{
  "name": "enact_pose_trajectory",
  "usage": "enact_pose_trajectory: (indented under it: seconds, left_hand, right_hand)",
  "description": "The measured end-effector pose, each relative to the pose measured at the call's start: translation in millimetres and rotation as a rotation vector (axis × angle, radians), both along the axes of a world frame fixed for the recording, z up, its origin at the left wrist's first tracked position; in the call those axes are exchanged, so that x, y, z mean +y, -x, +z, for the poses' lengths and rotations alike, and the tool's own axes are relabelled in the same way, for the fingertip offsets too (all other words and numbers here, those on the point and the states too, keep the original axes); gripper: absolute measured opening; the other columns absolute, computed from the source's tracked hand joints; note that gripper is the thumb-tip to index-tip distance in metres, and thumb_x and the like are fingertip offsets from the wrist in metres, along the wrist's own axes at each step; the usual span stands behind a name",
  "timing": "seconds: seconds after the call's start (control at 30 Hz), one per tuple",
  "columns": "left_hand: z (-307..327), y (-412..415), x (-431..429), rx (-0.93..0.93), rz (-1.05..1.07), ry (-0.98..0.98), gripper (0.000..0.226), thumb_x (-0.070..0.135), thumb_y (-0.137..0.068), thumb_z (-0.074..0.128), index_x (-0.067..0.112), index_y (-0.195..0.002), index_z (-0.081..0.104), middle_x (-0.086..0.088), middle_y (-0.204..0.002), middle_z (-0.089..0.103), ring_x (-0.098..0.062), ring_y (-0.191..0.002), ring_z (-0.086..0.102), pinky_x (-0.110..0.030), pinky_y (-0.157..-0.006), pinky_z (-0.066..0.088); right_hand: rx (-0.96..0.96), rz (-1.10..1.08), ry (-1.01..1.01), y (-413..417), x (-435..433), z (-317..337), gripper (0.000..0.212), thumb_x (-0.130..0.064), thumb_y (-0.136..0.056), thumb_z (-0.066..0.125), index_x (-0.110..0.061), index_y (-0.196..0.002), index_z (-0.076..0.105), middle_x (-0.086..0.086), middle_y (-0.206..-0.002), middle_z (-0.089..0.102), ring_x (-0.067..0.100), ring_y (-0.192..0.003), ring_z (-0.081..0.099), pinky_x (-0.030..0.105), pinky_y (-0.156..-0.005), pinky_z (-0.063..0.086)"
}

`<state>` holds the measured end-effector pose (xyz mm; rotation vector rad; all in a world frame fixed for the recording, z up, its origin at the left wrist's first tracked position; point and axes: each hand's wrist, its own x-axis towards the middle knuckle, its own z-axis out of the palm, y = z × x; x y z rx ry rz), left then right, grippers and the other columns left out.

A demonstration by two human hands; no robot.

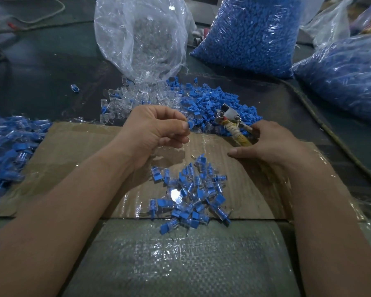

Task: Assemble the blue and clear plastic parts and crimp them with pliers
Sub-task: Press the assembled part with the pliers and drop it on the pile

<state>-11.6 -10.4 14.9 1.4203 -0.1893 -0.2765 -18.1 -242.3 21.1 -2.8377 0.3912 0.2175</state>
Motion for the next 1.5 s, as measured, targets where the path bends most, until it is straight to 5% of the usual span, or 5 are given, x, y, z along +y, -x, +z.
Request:
enact_pose_trajectory:
  seconds: [0.23,0.5,1.07,1.27,1.5]
  left_hand:
    - [-1,1,0,0.011,-0.003,0.027,0.018,0.008,-0.057,0.065,0.003,-0.074,0.06,-0.006,-0.061,0.067,-0.015,-0.055,0.065,-0.02,-0.053,0.054]
    - [1,1,0,-0.014,0.032,0.063,0.015,0.008,-0.06,0.062,0.003,-0.074,0.059,-0.004,-0.059,0.066,-0.014,-0.056,0.064,-0.02,-0.055,0.055]
    - [-4,-3,-3,-0.138,0.202,0.144,0.009,0.0,-0.074,0.061,0.009,-0.074,0.059,0.002,-0.061,0.068,-0.01,-0.059,0.065,-0.017,-0.055,0.051]
    - [-4,-2,-3,-0.157,0.182,0.101,0.014,-0.005,-0.08,0.058,0.008,-0.076,0.059,0.003,-0.061,0.068,-0.009,-0.059,0.065,-0.018,-0.056,0.052]
    - [-4,1,-5,-0.174,0.206,0.101,0.011,-0.002,-0.076,0.061,0.009,-0.075,0.06,0.002,-0.062,0.068,-0.01,-0.061,0.065,-0.019,-0.057,0.053]
  right_hand:
    - [-0.206,-0.005,-0.027,4,7,3,0.033,-0.035,-0.065,0.074,-0.017,-0.088,0.061,-0.005,-0.076,0.053,0.008,-0.066,0.045,0.028,-0.055,0.037]
    - [-0.533,0.067,-0.115,11,22,7,0.035,-0.003,-0.071,0.059,-0.013,-0.105,0.061,0.006,-0.09,0.06,0.024,-0.081,0.053,0.034,-0.069,0.042]
    - [-0.464,0.4,-0.149,16,48,-6,0.023,-0.029,-0.082,0.061,-0.019,-0.102,0.054,-0.01,-0.087,0.043,0.007,-0.079,0.038,0.023,-0.065,0.025]
    - [-0.453,0.417,-0.173,16,47,-5,0.019,-0.027,-0.082,0.063,-0.026,-0.092,0.047,-0.02,-0.079,0.037,-0.008,-0.073,0.037,0.001,-0.062,0.025]
    - [-0.416,0.455,-0.156,13,47,-4,0.019,-0.027,-0.084,0.062,-0.026,-0.087,0.043,-0.016,-0.076,0.04,0.002,-0.069,0.038,0.017,-0.059,0.027]
